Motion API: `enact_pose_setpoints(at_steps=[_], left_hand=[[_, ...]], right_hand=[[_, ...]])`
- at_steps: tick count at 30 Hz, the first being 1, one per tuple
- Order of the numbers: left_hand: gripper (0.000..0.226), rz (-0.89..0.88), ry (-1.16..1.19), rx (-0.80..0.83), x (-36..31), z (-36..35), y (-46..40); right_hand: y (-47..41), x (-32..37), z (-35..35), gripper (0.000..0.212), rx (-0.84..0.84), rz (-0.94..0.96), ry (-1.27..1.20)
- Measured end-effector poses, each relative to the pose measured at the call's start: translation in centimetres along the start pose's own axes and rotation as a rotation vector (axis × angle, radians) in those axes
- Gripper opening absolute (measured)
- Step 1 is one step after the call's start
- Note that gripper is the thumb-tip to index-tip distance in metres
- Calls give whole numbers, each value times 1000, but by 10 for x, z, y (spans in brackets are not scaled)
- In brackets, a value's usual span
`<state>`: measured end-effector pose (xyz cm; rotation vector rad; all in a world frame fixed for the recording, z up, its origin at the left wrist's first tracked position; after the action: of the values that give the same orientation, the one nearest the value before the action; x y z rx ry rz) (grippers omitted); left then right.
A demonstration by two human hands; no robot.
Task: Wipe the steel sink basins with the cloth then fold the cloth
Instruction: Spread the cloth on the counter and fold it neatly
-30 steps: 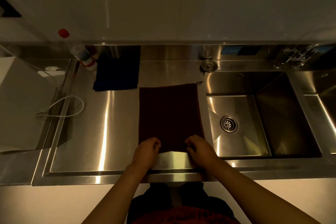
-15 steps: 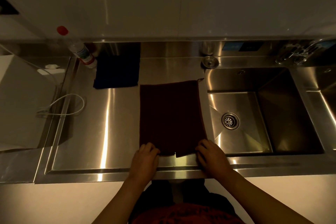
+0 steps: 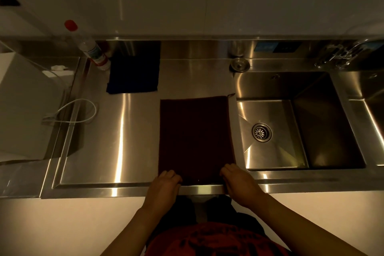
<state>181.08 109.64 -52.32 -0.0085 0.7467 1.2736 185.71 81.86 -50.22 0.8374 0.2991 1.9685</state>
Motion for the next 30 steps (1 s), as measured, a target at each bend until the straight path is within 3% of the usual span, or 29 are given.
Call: enact_pose_setpoints(at_steps=[20,30], left_hand=[[12,48,60,54,-12,16,6],[17,91,173,27,-13,77,-37]], right_hand=[[8,2,4,19,-19,-38,-169],[-26,-7,60,15,-131,-4,-342]])
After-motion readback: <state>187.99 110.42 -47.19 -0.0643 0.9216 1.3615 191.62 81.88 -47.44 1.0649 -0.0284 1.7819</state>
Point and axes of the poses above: each hand's wrist, its own y-axis away from the middle knuckle, its own z-axis out of the back of the hand, x = y × z, the point moved 3 cm from there along -y, towards the middle knuckle, and after that the axes turned 13 degrees about x, right-handed, at the moved point
